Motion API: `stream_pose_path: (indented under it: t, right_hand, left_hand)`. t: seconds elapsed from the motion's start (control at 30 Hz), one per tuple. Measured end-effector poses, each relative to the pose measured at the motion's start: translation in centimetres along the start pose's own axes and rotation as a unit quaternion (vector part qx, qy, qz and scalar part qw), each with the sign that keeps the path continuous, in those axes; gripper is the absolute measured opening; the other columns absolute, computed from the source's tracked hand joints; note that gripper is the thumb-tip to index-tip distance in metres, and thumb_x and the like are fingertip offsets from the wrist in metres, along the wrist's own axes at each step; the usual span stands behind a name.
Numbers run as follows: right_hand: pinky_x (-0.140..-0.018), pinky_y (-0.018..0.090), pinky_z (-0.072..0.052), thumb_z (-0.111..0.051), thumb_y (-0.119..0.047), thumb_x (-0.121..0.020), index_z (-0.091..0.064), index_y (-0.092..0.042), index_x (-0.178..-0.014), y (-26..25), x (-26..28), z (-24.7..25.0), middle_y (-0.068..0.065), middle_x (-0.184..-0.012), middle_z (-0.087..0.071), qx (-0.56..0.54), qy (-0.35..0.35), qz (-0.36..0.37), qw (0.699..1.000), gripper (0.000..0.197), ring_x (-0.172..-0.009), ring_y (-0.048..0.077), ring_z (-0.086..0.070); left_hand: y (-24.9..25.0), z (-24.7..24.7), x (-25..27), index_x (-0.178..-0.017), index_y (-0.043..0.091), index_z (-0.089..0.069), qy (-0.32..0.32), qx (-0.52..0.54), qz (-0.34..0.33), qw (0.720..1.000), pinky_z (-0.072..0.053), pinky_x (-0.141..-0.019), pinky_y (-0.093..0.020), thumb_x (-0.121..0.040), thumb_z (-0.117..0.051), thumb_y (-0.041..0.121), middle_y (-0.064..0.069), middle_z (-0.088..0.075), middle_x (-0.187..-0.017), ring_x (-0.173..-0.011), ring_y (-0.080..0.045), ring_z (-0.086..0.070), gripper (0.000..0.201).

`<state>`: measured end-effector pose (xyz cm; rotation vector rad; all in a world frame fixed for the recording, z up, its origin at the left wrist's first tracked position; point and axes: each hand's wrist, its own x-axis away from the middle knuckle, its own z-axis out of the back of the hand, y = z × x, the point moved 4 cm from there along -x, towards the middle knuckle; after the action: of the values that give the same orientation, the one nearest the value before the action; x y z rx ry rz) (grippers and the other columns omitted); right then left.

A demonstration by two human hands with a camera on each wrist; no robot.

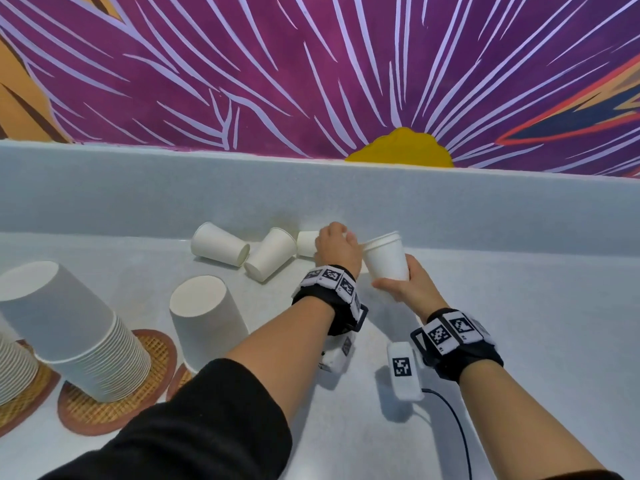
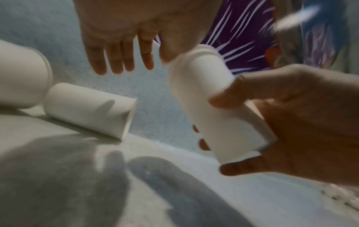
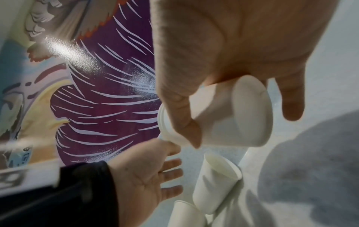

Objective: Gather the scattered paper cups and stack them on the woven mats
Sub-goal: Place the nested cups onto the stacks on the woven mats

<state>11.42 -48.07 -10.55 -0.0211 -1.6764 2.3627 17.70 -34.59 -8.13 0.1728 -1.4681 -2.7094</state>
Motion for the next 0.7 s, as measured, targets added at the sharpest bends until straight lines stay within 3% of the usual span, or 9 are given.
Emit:
stream_pose_path:
  t: [0.07, 0.13, 0.23, 0.3, 0.37, 0.43, 0.57, 0.63, 0.7]
  right_hand:
    - [-0.085, 0.039, -0.052, -0.076, -0.008, -0.072, -0.042, -0.013, -0.128, 1.0, -0.5, 0.4, 0.008, -0.119, -0.057, 0.028, 0.015, -0.004, 0.999, 0.066, -0.104, 0.023, -0.057]
    - [-0.095, 0.045, -0.048, -0.078, -0.008, -0.07, -0.042, -0.014, -0.129, 1.8, -0.8, 0.7, 0.007, -0.121, -0.056, 0.058, 0.025, -0.01, 0.998, 0.07, -0.109, 0.026, -0.056]
    - [-0.094, 0.04, -0.047, -0.076, -0.006, -0.069, -0.042, -0.015, -0.13, 2.5, -1.5, 1.0, 0.003, -0.117, -0.054, 0.078, 0.031, -0.012, 0.996, 0.07, -0.109, 0.024, -0.054]
    - [-0.089, 0.036, -0.045, -0.073, -0.002, -0.071, -0.043, -0.016, -0.13, 2.6, -1.7, 0.9, 0.0, -0.114, -0.053, 0.089, 0.022, -0.007, 0.996, 0.068, -0.107, 0.023, -0.052]
    - [-0.085, 0.033, -0.043, -0.071, 0.0, -0.071, -0.044, -0.017, -0.13, 2.6, -1.8, 0.7, -0.001, -0.113, -0.052, 0.096, 0.013, -0.006, 0.995, 0.066, -0.105, 0.021, -0.051]
    - [-0.082, 0.03, -0.041, -0.07, 0.0, -0.071, -0.045, -0.018, -0.129, 2.8, -1.9, 0.7, -0.001, -0.113, -0.052, 0.103, 0.007, -0.007, 0.995, 0.066, -0.104, 0.019, -0.05]
    - [-0.082, 0.03, -0.041, -0.07, 0.001, -0.071, -0.044, -0.018, -0.13, 3.1, -1.9, 0.7, -0.001, -0.114, -0.051, 0.11, 0.008, -0.014, 0.994, 0.068, -0.103, 0.018, -0.049]
    - [-0.082, 0.03, -0.04, -0.069, 0.002, -0.071, -0.045, -0.017, -0.129, 3.0, -1.6, 0.8, 0.0, -0.113, -0.052, 0.109, 0.015, -0.015, 0.994, 0.067, -0.102, 0.019, -0.049]
    - [-0.083, 0.031, -0.04, -0.069, 0.003, -0.071, -0.045, -0.016, -0.129, 2.9, -1.3, 1.1, 0.001, -0.113, -0.052, 0.111, 0.025, -0.017, 0.993, 0.065, -0.103, 0.02, -0.049]
  left_hand:
    - [-1.2, -0.5, -1.2, -0.129, 0.015, -0.044, -0.012, -0.097, -0.003, 0.995, -0.034, -0.101, -0.04, -0.088, -0.05, 0.007, -0.008, -0.032, -0.145, -0.129, -0.028, -0.035, 0.043]
    - [-1.9, -0.8, -2.2, -0.134, 0.023, -0.038, -0.046, -0.17, -0.01, 0.984, -0.037, -0.1, -0.043, -0.083, -0.051, 0.001, -0.006, -0.019, -0.151, -0.132, -0.031, -0.03, 0.057]
    - [-2.2, -2.0, -3.5, -0.137, 0.036, -0.036, -0.13, -0.276, -0.027, 0.952, -0.036, -0.102, -0.05, -0.087, -0.045, 0.002, -0.011, -0.003, -0.155, -0.133, -0.039, -0.025, 0.061]
    - [-2.5, -2.6, -4.1, -0.137, 0.037, -0.037, -0.177, -0.353, -0.009, 0.919, -0.029, -0.107, -0.058, -0.094, -0.04, 0.009, -0.015, 0.004, -0.156, -0.135, -0.045, -0.02, 0.051]
    - [-3.3, -2.9, -4.5, -0.144, 0.03, -0.032, -0.176, -0.406, 0.025, 0.896, -0.024, -0.108, -0.057, -0.098, -0.038, 0.017, -0.017, 0.001, -0.156, -0.135, -0.046, -0.019, 0.049]
    - [-3.8, -3.1, -4.5, -0.149, 0.02, -0.024, -0.143, -0.443, 0.023, 0.885, -0.031, -0.104, -0.052, -0.101, -0.031, 0.018, -0.022, -0.011, -0.154, -0.133, -0.047, -0.026, 0.049]
    - [-2.3, -2.9, -3.7, -0.134, 0.004, -0.047, -0.111, -0.488, -0.061, 0.863, -0.038, -0.098, -0.046, -0.097, -0.036, 0.006, -0.028, -0.032, -0.143, -0.124, -0.038, -0.042, 0.038]
    - [-1.4, -2.2, -3.4, -0.13, 0.006, -0.046, -0.104, -0.484, -0.075, 0.866, -0.037, -0.096, -0.045, -0.093, -0.04, 0.005, -0.026, -0.038, -0.139, -0.121, -0.035, -0.045, 0.038]
    - [-0.4, -1.4, -3.1, -0.131, 0.007, -0.042, -0.083, -0.438, -0.075, 0.892, -0.038, -0.094, -0.043, -0.095, -0.04, 0.013, -0.022, -0.043, -0.134, -0.119, -0.034, -0.046, 0.036]
